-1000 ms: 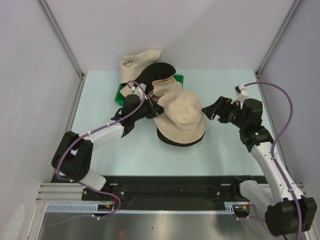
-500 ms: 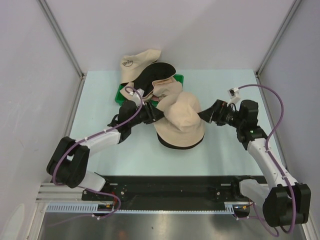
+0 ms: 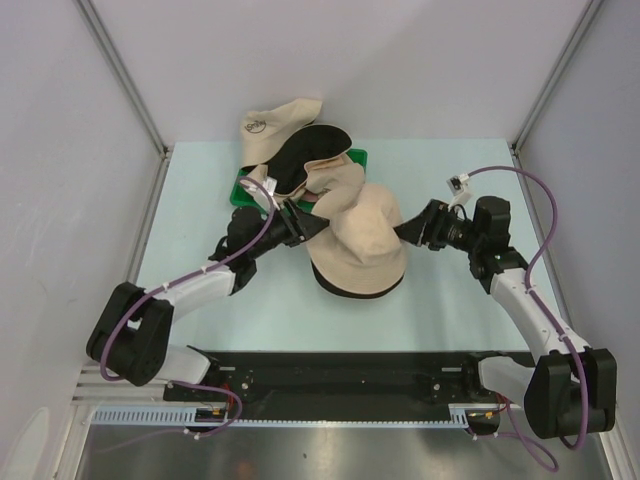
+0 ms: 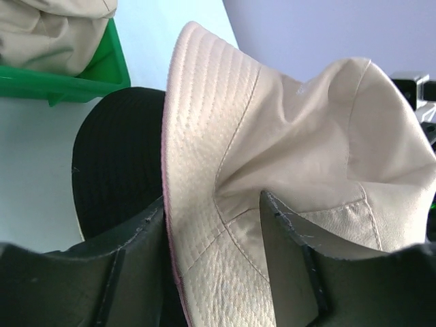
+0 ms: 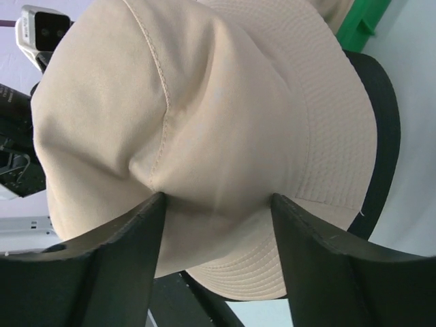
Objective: Stack the hats
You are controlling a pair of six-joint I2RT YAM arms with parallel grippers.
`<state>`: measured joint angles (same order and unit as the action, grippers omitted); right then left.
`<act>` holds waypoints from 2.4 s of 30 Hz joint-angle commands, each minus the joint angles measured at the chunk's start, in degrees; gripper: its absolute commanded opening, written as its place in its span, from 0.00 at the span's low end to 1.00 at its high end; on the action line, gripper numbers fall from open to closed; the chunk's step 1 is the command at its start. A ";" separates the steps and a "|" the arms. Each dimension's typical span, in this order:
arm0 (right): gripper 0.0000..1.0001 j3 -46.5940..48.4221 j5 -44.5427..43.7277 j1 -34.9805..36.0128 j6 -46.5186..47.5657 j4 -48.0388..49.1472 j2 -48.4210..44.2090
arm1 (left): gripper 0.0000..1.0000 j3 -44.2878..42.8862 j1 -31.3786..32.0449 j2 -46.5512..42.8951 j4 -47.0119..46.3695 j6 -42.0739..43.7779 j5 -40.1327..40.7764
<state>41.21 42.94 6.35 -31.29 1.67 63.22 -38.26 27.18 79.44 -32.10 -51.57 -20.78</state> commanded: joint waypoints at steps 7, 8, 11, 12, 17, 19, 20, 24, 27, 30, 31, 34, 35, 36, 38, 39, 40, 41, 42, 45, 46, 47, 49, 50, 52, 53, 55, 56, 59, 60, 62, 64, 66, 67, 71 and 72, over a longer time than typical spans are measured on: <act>0.54 2.91 -0.31 0.77 2.19 -1.40 0.15 | 0.33 1.43 -1.87 -0.25 -7.89 -4.15 -0.14; 0.54 3.34 -0.57 0.77 2.54 -3.06 0.15 | 0.29 1.70 -1.87 0.27 -8.50 -4.41 -0.06; 0.54 4.22 -2.50 1.12 3.78 -5.27 0.15 | 0.13 1.70 -1.95 1.94 -9.47 -5.29 -0.49; 0.54 4.40 -2.94 1.21 4.04 -5.71 0.06 | 0.03 1.79 -2.04 2.38 -9.91 -5.55 -1.02; 0.51 6.95 -7.42 1.91 5.09 -10.45 0.23 | 0.00 1.52 -2.66 3.97 -2.04 -4.16 1.26; 0.51 7.74 -8.74 2.35 6.32 -11.51 0.41 | 0.00 1.09 -2.75 4.32 1.49 -1.97 1.79; 0.52 7.92 -9.53 2.53 6.68 -12.65 0.50 | 0.00 0.73 -2.75 4.67 4.38 -0.04 1.79; 0.57 7.66 -12.87 2.79 6.16 -14.33 0.94 | 0.00 0.64 -2.66 6.43 6.78 2.00 1.70; 0.62 7.48 -13.84 2.70 5.80 -14.42 0.85 | 0.00 0.03 -2.13 8.27 7.75 3.14 1.35; 0.65 7.66 -14.64 1.91 5.80 -15.29 1.20 | 0.00 -1.72 -0.99 9.50 10.64 5.77 1.96; 0.66 7.66 -14.29 1.74 6.06 -16.08 1.72 | 0.00 -2.25 -0.64 9.68 11.78 6.65 2.31; 0.71 7.39 -12.63 1.39 6.50 -16.96 1.73 | 0.00 -3.49 0.07 9.51 13.38 8.33 2.49; 0.72 6.96 -11.75 0.86 5.98 -16.44 1.29 | 0.00 -3.40 0.07 8.55 13.12 8.24 2.49; 0.74 6.69 -10.78 -0.71 3.97 -15.57 0.51 | 0.00 -3.40 0.15 8.02 13.11 8.33 2.67; 0.79 6.86 -8.49 -3.26 1.86 -13.46 -2.13 | 0.00 -4.10 -0.02 6.44 14.25 9.73 3.54; 0.80 6.95 -6.83 -5.80 0.63 -12.58 -2.83 | 0.00 -4.45 -0.02 6.17 14.69 10.34 3.55; 0.82 7.13 -5.77 -7.65 0.35 -12.14 -3.62 | 0.00 -5.32 0.07 5.99 15.22 11.66 3.29; 0.82 7.30 -4.63 -8.71 0.18 -11.87 -3.54 | 0.00 -5.86 -0.02 6.34 15.48 12.28 2.94; 0.82 7.48 -2.18 -10.72 0.61 -11.43 -3.28 | 0.00 -6.47 -0.02 6.78 15.75 12.81 2.06; 0.82 6.43 2.13 -12.15 0.70 -9.68 -1.18 | 0.00 -9.11 -0.02 8.71 17.59 14.74 1.01; 0.82 5.90 3.28 -12.15 0.09 -8.28 -0.56 | 0.00 -9.98 -0.02 9.15 17.51 15.53 0.65; 0.82 5.12 4.42 -12.15 -0.87 -6.44 0.40 | 0.00 -10.25 -0.11 9.42 17.42 15.80 0.47; 0.82 1.95 6.80 -12.06 -4.03 1.02 1.64 | 0.00 -10.60 -0.11 9.94 17.16 16.59 1.00; 0.83 1.07 7.33 -12.06 -4.65 3.05 3.21 | 0.00 -10.87 -0.11 10.21 17.24 17.03 1.26; 0.82 -1.12 8.48 -12.06 -6.49 8.33 5.06 | 0.00 -12.00 -0.20 11.70 17.24 18.78 1.79; 0.82 -1.74 8.83 -12.06 -7.11 10.00 6.29 | 0.00 -12.71 -0.20 12.40 17.59 19.14 1.88; 0.82 -3.49 10.67 -11.98 -9.39 16.15 9.63 | 0.00 -14.90 -0.11 13.90 18.65 20.19 1.18; 0.82 -3.94 11.98 -11.89 -10.10 20.09 11.55 | 0.01 -15.44 -0.11 14.16 18.74 20.19 0.83; 0.82 -3.86 14.19 -10.66 -11.34 24.94 14.72 | 0.00 -16.76 -0.20 14.69 19.26 21.07 0.74; 0.82 -3.94 14.54 -10.31 -11.69 26.09 15.17 | 0.00 -17.37 -0.20 14.78 19.61 21.33 0.74; 0.82 -4.03 15.59 -9.52 -13.27 29.51 16.31 | 0.00 -17.64 -0.20 14.69 20.40 21.86 0.73; 0.82 -3.95 16.30 -8.90 -13.62 30.75 16.93 | 0.00 -17.38 -0.20 14.25 20.41 21.86 0.82; 0.82 -3.95 16.65 -8.11 -13.54 31.64 17.81 | 0.00 -17.11 -0.20 14.16 20.23 21.78 0.82; 0.82 -4.03 16.83 -7.85 -13.54 31.90 17.99 | 0.00 -17.20 -0.20 14.25 20.32 21.78 0.82; 0.72 -4.21 17.00 -7.14 -11.52 29.97 19.57 | 0.00 -17.11 -0.20 13.99 20.32 21.78 0.82; 0.69 -4.30 17.00 -7.05 -11.08 29.53 19.75 | 0.00 -17.02 -0.28 13.81 20.32 21.69 0.91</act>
<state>36.75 57.45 -1.58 -43.48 28.64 81.67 -53.84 27.14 93.76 -12.25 -31.42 -20.16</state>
